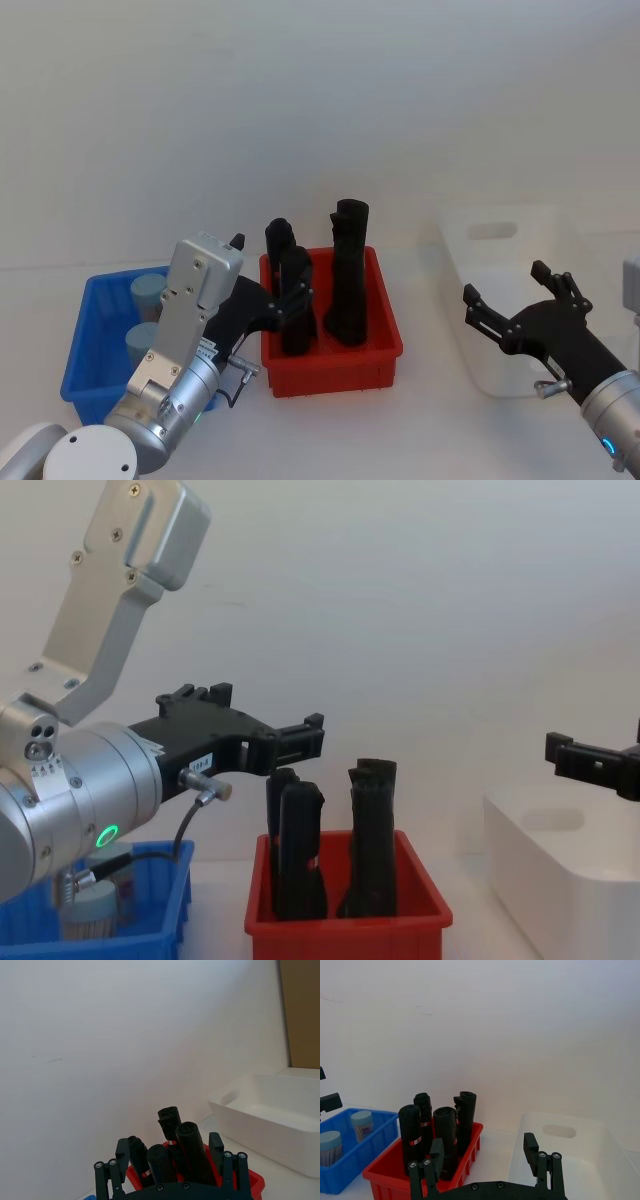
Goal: Pick the cotton swabs from the blue box and place them into the white box.
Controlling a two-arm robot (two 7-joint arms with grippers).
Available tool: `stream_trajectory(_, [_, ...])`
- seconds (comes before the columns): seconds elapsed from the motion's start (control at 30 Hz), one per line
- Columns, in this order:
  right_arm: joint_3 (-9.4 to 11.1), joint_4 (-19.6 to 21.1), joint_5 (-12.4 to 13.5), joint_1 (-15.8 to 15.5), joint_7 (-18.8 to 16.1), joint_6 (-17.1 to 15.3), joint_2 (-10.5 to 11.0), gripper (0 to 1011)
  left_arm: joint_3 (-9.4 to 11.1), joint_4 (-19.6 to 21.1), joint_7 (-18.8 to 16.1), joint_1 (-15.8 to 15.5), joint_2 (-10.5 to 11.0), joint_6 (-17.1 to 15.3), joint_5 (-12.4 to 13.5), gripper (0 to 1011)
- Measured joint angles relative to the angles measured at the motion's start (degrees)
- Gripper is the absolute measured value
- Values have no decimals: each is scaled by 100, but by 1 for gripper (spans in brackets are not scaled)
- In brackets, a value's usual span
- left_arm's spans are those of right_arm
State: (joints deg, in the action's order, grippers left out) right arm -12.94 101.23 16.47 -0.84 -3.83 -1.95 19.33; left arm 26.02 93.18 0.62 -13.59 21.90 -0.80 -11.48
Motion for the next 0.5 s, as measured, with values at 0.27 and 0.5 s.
stream_trajectory(0.27, [0,0,0,0,0,0,0,1002,0,0,0,0,0,0,0,1004])
stream_trajectory(0.5, [0,0,0,0,0,0,0,1001,0,0,0,0,0,0,0,1004])
